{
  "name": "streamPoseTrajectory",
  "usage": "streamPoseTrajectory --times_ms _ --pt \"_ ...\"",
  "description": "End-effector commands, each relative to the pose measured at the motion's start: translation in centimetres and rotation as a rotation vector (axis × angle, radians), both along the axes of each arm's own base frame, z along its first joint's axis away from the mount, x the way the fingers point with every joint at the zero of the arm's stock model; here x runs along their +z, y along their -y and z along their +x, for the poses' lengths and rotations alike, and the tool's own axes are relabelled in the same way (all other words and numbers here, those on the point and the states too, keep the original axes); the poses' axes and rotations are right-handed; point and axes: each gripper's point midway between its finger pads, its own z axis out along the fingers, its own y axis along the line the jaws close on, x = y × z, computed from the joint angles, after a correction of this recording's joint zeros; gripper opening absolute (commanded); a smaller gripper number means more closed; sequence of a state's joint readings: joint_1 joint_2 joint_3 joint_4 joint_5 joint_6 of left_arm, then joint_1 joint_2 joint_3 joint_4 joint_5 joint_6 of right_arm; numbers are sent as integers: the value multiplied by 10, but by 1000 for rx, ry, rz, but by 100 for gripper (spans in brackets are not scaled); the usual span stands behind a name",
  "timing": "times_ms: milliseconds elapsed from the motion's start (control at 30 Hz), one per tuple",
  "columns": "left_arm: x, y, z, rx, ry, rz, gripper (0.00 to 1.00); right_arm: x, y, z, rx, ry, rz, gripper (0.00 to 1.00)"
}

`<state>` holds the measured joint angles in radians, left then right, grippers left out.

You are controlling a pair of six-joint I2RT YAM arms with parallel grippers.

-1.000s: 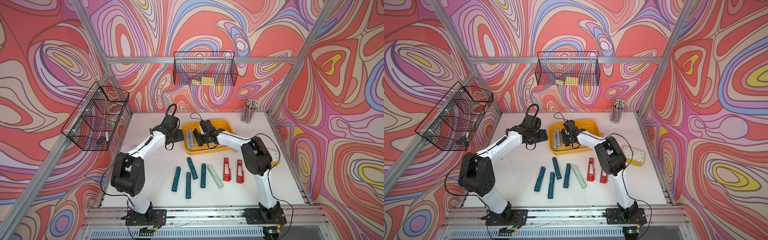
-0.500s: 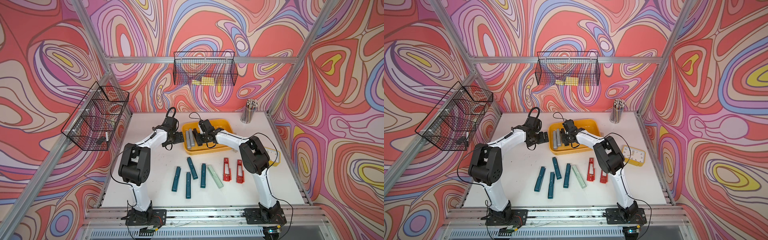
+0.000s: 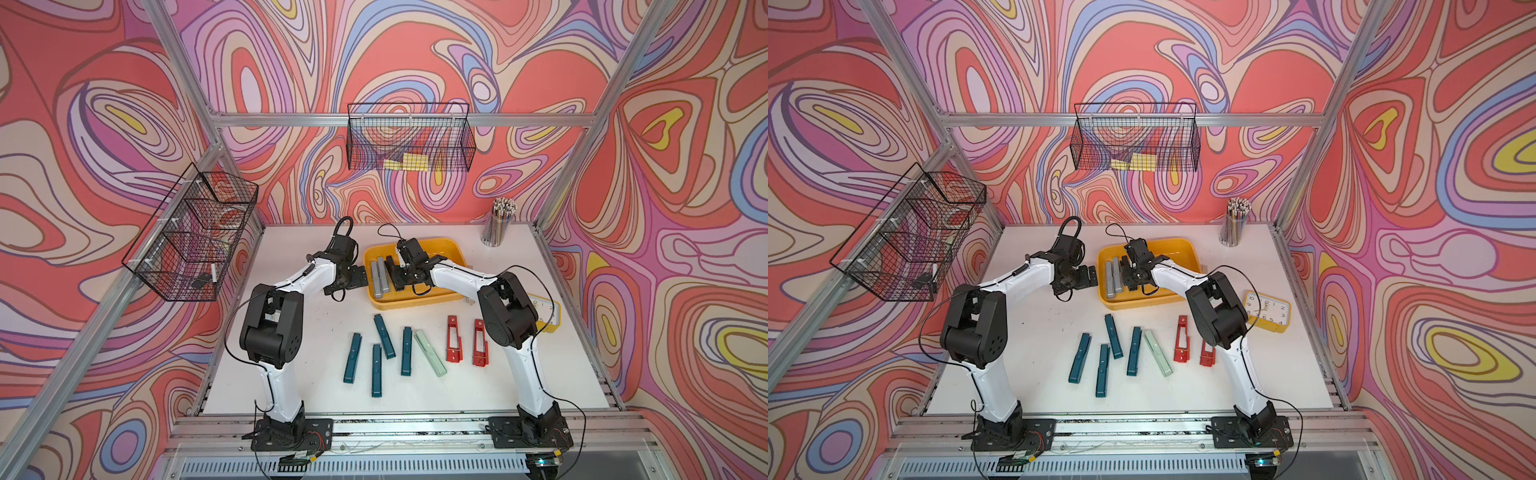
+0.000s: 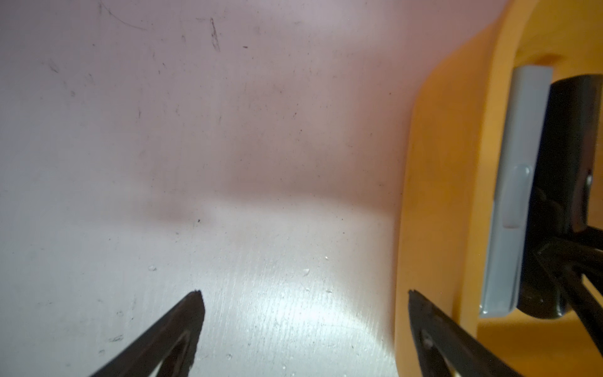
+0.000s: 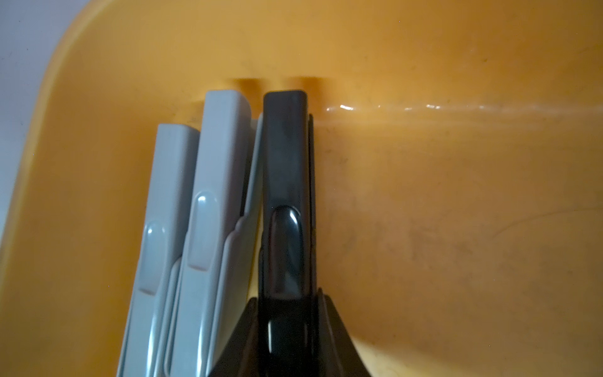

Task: Put the pruning pliers into the storage box
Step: Place the pruning pliers in the storage box.

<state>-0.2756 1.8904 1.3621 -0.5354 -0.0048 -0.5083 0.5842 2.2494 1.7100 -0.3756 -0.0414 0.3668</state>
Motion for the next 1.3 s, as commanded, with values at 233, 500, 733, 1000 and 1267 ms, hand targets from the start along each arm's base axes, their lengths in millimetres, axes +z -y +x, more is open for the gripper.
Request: streamPoseTrajectory --times_ms 233,500,733,1000,1267 --pt "5 -5 2 1 0 22 99 -23 1 -8 1 -40 -50 35" --pt "4 -5 1 2 -4 20 99 -20 2 -9 -3 -36 -52 49" --pt "6 -6 1 5 0 21 99 -6 5 -11 -5 -13 -43 54" --pt "7 -7 -1 7 -1 22 99 18 11 -19 1 31 -32 59" --pt "6 -8 -3 10 -2 25 99 47 8 -26 28 59 23 60"
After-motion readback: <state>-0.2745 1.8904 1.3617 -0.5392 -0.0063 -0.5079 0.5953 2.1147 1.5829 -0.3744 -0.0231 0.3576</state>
